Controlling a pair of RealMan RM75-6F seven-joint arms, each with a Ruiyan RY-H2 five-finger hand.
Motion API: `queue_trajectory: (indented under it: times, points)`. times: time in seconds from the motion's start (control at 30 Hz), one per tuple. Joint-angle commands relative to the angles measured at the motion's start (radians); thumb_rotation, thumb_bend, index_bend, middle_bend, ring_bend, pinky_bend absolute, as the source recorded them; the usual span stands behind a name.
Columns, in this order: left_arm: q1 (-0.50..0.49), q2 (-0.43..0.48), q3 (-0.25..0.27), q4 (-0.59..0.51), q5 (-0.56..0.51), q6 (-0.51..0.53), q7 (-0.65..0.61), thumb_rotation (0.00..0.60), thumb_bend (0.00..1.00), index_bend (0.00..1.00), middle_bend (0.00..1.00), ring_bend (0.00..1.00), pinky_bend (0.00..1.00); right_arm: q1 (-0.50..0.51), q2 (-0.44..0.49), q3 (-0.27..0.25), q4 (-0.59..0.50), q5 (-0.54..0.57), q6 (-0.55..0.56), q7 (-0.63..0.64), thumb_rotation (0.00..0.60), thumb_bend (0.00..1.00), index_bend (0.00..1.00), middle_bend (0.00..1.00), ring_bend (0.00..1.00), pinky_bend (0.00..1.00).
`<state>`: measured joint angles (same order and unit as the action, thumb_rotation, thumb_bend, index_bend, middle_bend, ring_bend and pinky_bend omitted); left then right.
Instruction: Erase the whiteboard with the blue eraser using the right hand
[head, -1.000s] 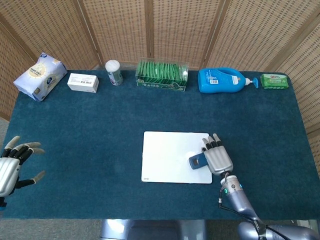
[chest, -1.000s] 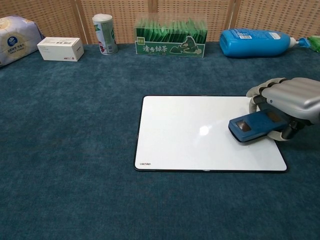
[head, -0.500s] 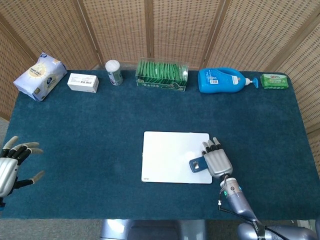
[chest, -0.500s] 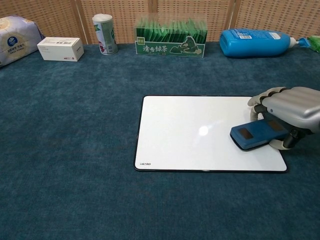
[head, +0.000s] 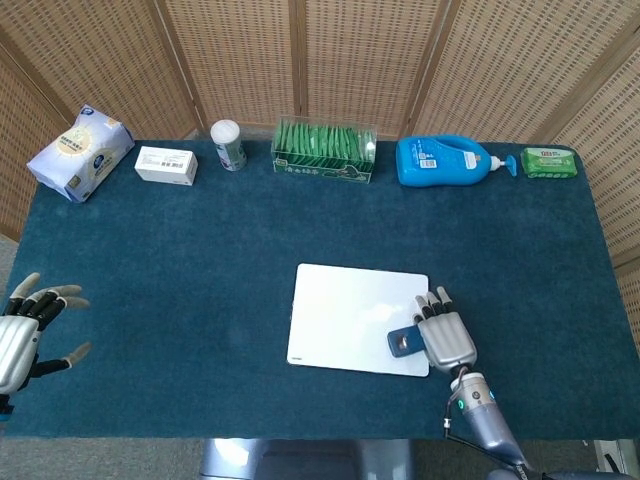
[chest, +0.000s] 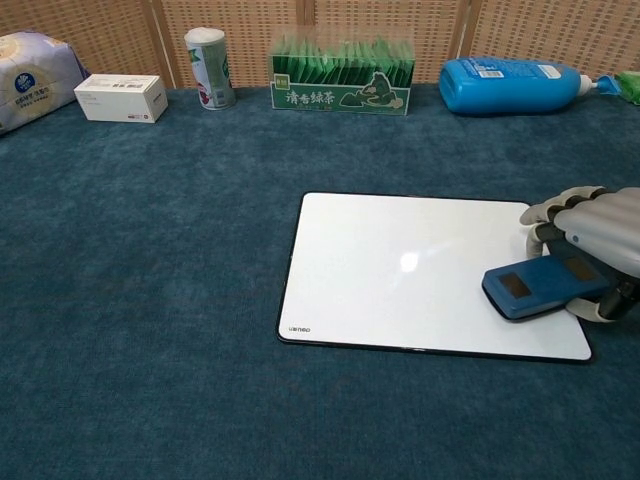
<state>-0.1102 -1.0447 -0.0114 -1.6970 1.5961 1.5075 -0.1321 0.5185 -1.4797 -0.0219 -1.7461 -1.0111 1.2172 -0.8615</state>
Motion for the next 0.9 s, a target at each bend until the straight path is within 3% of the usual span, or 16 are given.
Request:
queue_trajectory:
  times: [0.03, 0.4, 0.9]
  points:
    - [0.001, 0.0, 0.0, 0.002, -0.003, 0.0, -0.001, 0.6, 0.26, 0.36, 0.28, 0.26, 0.07, 0.001, 0.0, -0.001, -0.008, -0.002, 0.002, -0.008, 0.6, 0.41, 0.72, 0.13, 0.0, 0.0]
    - [-0.004, -0.001, -0.003, 0.008, -0.004, -0.006, -0.008, 0.6, 0.27, 0.36, 0.28, 0.26, 0.07, -0.013, -0.017, -0.017, -0.036, -0.022, 0.024, -0.036, 0.6, 0.41, 0.72, 0.13, 0.0, 0.0]
    - [0.006, 0.003, -0.001, 0.007, -0.007, 0.006, -0.007, 0.6, 0.26, 0.36, 0.28, 0.26, 0.07, 0.031, -0.038, 0.028, 0.044, -0.016, -0.041, -0.02, 0.6, 0.41, 0.72, 0.13, 0.0, 0.0]
